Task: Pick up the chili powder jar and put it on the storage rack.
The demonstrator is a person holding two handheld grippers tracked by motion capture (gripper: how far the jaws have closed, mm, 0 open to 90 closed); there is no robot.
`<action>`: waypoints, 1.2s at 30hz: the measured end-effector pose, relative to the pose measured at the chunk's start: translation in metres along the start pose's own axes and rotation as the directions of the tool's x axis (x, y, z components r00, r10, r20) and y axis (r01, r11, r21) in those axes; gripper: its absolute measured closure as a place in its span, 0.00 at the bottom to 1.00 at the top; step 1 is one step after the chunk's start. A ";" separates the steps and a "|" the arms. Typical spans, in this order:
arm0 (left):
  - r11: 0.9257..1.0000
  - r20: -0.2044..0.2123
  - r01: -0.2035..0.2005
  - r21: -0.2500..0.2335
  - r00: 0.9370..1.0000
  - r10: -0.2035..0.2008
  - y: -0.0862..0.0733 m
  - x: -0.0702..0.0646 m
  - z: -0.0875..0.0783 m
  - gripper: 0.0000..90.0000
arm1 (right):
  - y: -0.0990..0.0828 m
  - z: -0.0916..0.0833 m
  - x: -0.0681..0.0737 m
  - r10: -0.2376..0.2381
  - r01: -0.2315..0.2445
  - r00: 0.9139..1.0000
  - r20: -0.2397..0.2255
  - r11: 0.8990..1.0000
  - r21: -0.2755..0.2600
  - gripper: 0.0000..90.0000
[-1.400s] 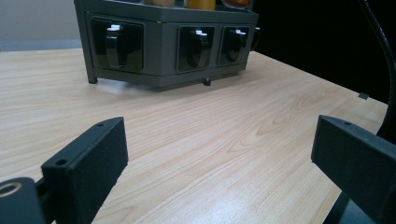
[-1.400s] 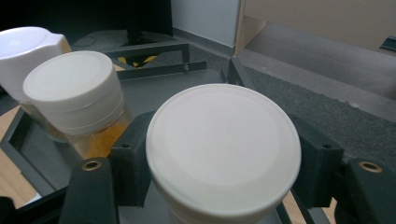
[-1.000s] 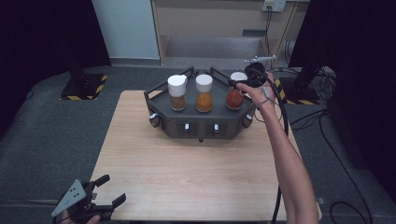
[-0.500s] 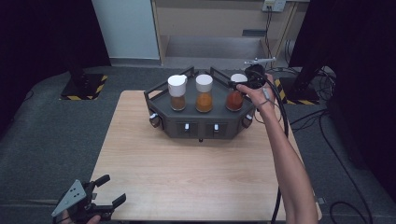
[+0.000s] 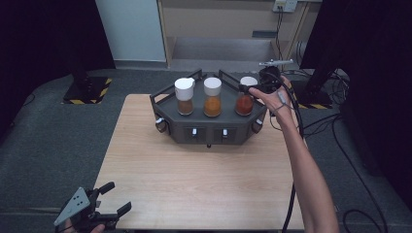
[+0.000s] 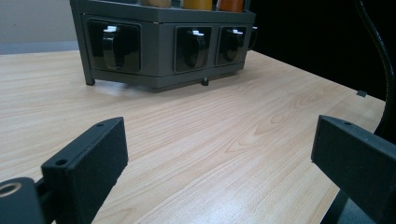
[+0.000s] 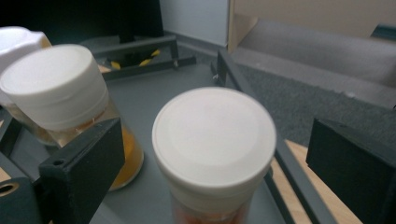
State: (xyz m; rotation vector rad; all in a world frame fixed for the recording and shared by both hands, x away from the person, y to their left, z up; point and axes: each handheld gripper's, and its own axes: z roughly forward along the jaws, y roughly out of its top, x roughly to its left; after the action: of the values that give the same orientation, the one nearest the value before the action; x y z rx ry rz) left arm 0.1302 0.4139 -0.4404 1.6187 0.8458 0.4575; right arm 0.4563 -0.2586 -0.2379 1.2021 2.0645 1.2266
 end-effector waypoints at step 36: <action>1.000 0.011 -0.007 0.010 1.000 0.007 0.002 -0.003 0.002 0.03 | -0.071 -0.149 0.010 -0.108 0.061 0.976 -0.191 0.970 -0.236 0.02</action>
State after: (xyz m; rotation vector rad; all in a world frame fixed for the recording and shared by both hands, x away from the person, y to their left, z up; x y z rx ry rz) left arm 0.1308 0.4102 -0.4386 1.6324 0.8358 0.4501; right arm 0.3104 -0.3356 -0.2241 0.9069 2.0222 1.5526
